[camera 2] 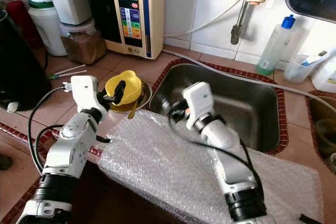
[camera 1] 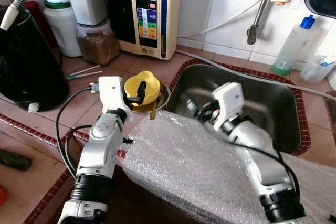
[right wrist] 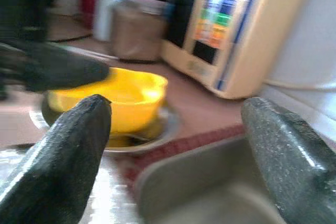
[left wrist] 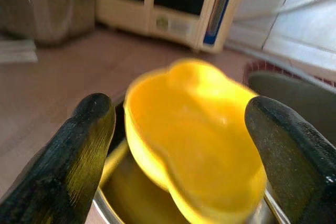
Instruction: Kitchen organization
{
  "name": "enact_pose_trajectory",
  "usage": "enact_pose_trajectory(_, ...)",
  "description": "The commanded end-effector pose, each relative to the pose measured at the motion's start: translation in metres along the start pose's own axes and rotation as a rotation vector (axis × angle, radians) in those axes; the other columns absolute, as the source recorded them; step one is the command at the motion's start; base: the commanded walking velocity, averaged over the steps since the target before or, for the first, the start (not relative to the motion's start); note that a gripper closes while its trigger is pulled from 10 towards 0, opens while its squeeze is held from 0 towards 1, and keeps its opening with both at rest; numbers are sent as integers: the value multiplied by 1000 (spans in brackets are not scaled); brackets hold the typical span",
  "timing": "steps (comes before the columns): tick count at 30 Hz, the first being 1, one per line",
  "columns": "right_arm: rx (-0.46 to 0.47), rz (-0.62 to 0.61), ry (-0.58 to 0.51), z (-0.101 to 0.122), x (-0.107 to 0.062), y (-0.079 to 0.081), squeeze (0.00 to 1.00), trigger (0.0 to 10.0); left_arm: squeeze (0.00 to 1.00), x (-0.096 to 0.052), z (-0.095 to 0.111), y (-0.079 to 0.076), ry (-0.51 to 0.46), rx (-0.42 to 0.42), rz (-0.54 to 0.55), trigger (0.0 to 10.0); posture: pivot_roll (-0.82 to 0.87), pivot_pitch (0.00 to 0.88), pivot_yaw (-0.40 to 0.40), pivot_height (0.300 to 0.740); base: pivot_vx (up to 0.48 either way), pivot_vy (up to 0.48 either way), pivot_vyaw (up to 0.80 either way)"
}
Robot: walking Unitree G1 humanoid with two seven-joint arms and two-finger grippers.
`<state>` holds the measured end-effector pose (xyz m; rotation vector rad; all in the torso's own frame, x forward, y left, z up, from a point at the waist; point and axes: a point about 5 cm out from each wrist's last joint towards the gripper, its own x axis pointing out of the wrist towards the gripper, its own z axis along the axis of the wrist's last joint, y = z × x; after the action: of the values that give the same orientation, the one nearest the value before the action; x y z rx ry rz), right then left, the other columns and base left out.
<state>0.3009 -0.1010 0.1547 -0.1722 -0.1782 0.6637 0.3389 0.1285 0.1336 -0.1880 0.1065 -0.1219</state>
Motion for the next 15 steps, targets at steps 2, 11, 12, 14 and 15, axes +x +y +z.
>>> enact_pose_trajectory(2, -11, 92, -40, 14, 0, 9, 1000, 10000, 0, 5, 1, -3, 30, -14, 3, 10000, -10, 0, 3, 740, 0, 0, 0)
enact_pose_trajectory(11, -22, 219, -15, 18, -6, 26, 0, 10000, 0, 8, -8, -4, 126, -60, 51, 10000, -19, 0, 6, 740, 0, 0, 0)
enact_pose_trajectory(12, -19, 223, -11, 18, -7, 27, 0, 10000, 0, 9, -8, -4, 129, -72, 49, 10000, -19, 0, 6, 740, 0, 0, 0)
enact_pose_trajectory(14, -26, 232, -3, 16, -7, 28, 0, 10000, 0, 9, -7, -3, 127, -69, 49, 10000, -19, 0, 6, 740, 0, 0, 0)
enact_pose_trajectory(15, -30, 234, -1, 16, -7, 28, 0, 10000, 0, 9, -6, -3, 126, -66, 49, 9843, -19, 0, 7, 740, 0, 0, 0)
